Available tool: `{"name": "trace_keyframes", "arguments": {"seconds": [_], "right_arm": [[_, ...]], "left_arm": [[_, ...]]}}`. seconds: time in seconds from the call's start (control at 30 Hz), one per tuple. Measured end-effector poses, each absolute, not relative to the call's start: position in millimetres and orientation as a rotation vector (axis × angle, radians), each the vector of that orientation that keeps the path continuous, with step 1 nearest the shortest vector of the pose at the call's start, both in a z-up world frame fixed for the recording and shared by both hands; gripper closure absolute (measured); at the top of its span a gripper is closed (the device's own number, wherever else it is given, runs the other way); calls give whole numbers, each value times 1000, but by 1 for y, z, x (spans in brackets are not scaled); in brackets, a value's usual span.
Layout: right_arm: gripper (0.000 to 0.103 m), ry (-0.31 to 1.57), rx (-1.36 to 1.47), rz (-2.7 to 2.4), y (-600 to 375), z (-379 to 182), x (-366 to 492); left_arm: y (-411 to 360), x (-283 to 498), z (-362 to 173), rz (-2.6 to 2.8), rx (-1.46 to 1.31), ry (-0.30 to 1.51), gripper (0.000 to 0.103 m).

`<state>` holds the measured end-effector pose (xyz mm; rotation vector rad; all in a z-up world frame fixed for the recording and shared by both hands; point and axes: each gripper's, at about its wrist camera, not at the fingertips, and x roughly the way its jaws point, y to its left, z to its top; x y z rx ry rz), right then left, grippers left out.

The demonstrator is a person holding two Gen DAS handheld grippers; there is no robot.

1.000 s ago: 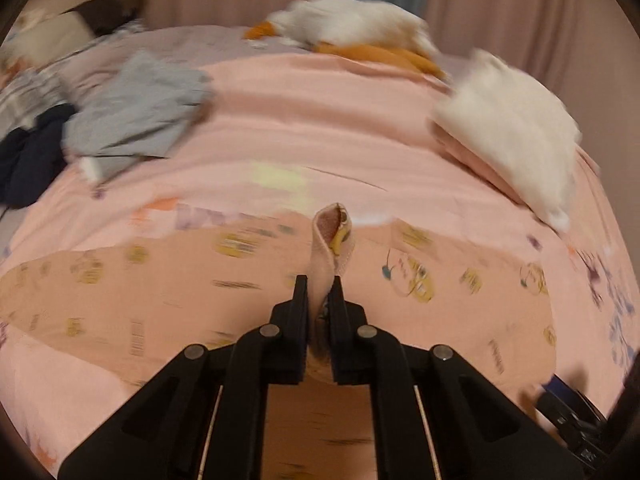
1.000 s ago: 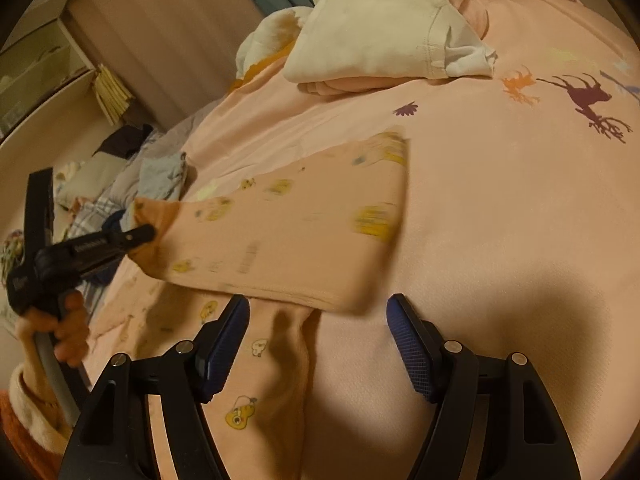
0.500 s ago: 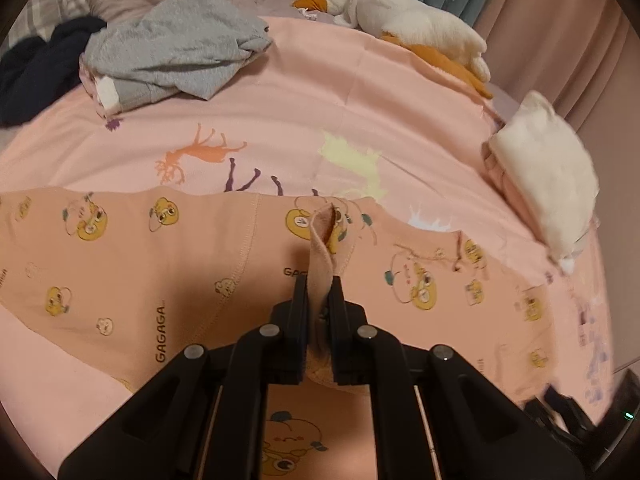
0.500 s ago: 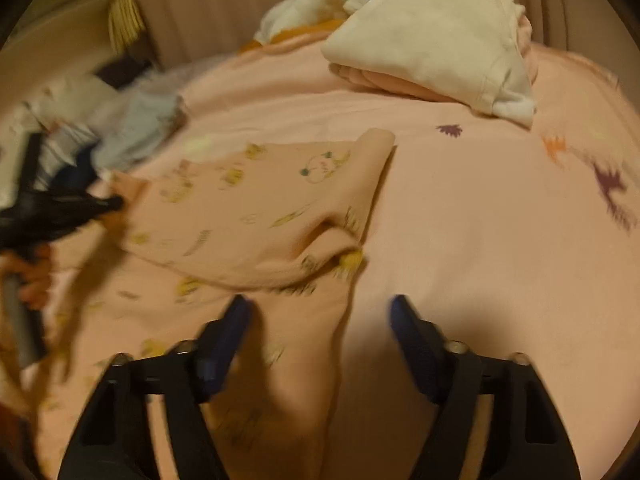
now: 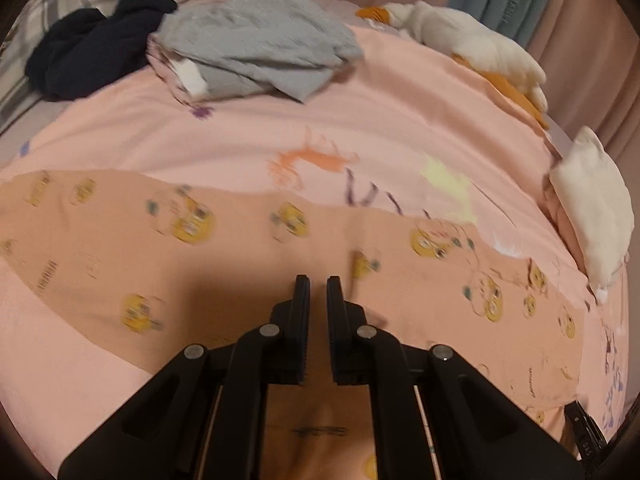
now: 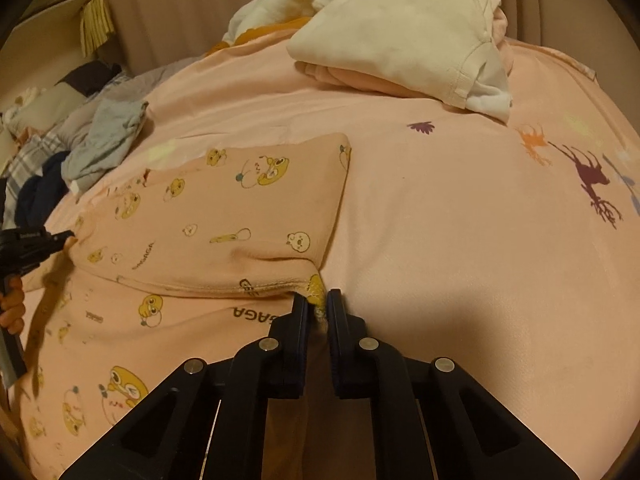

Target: Fold small clothes

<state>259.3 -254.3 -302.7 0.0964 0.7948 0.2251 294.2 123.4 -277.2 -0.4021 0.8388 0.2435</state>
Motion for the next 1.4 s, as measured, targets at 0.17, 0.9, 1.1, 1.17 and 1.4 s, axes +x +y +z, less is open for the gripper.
{"name": "trace_keyframes", "arguments": {"seconds": [0.17,0.9,1.1,1.17,1.4], "right_arm": [[95,814,90,289,-258,-294,241],[99,828,135,316,-241,-308,245],[103,835,621,477,-300,-337,255],[103,831,551,442,-290,-332,252],[103,835,553,426,-287,-332,253]], "left_arm": [[144,272,-251,254,-381,806,95],[366,148,-304,442,-894,676,42],[363,155,-309,483,-780,590,38],[346,174,-303,518,-639,665,30],[355,194,-303,685,-624,710,78]]}}
